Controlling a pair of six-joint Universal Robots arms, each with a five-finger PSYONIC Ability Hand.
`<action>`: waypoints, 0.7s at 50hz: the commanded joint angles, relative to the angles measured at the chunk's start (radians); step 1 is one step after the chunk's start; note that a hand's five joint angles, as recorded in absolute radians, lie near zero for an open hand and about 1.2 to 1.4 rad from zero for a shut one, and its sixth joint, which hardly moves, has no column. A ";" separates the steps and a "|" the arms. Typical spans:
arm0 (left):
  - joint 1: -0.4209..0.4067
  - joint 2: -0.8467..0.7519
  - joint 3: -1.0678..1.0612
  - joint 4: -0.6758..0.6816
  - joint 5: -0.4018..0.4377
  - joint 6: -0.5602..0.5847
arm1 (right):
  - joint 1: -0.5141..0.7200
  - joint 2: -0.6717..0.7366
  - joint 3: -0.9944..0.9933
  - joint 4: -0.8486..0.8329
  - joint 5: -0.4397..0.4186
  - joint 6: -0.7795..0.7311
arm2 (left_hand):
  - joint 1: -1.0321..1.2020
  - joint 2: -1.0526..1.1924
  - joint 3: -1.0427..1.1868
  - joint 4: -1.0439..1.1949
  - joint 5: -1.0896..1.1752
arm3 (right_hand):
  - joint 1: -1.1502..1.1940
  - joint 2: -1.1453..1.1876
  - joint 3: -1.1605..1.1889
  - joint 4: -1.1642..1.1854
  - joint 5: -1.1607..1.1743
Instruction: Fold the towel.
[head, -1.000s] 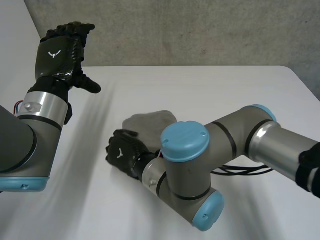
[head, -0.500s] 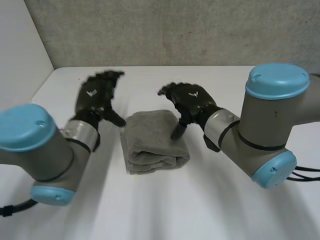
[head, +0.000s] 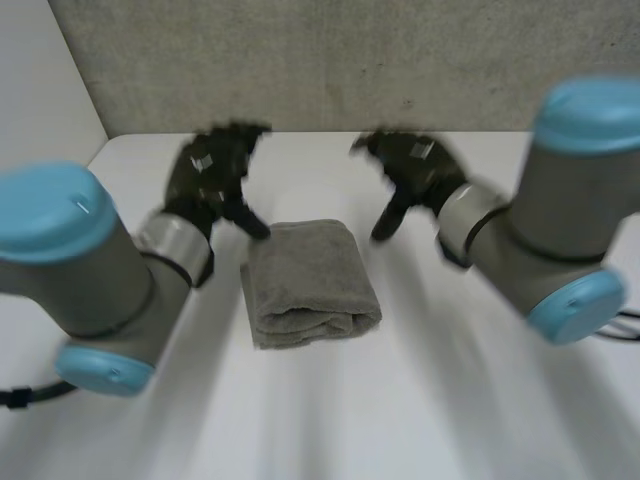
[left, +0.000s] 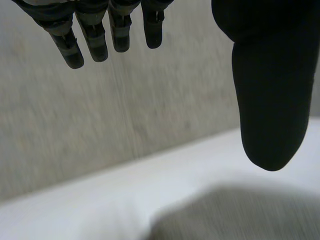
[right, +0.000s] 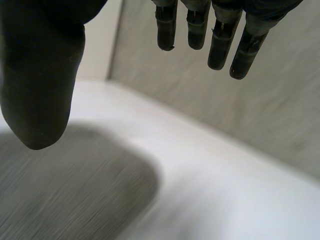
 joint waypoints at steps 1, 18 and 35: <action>0.009 0.163 0.157 -0.206 -0.002 -0.002 | -0.077 -0.230 -0.042 0.048 0.144 -0.004 | 0.008 0.008 0.009 0.010 -0.014 | -0.058 -0.073 -0.076 -0.092 -0.061; 0.095 0.264 0.296 -0.493 -0.008 0.000 | -0.151 -0.311 -0.114 0.215 0.192 -0.044 | 0.031 0.032 0.033 0.034 0.009 | -0.058 -0.073 -0.076 -0.092 -0.061; 0.093 0.264 0.280 -0.485 -0.010 0.002 | -0.106 -0.219 -0.055 0.200 0.061 -0.159 | 0.011 0.011 0.012 0.013 -0.011 | -0.058 -0.073 -0.076 -0.092 -0.061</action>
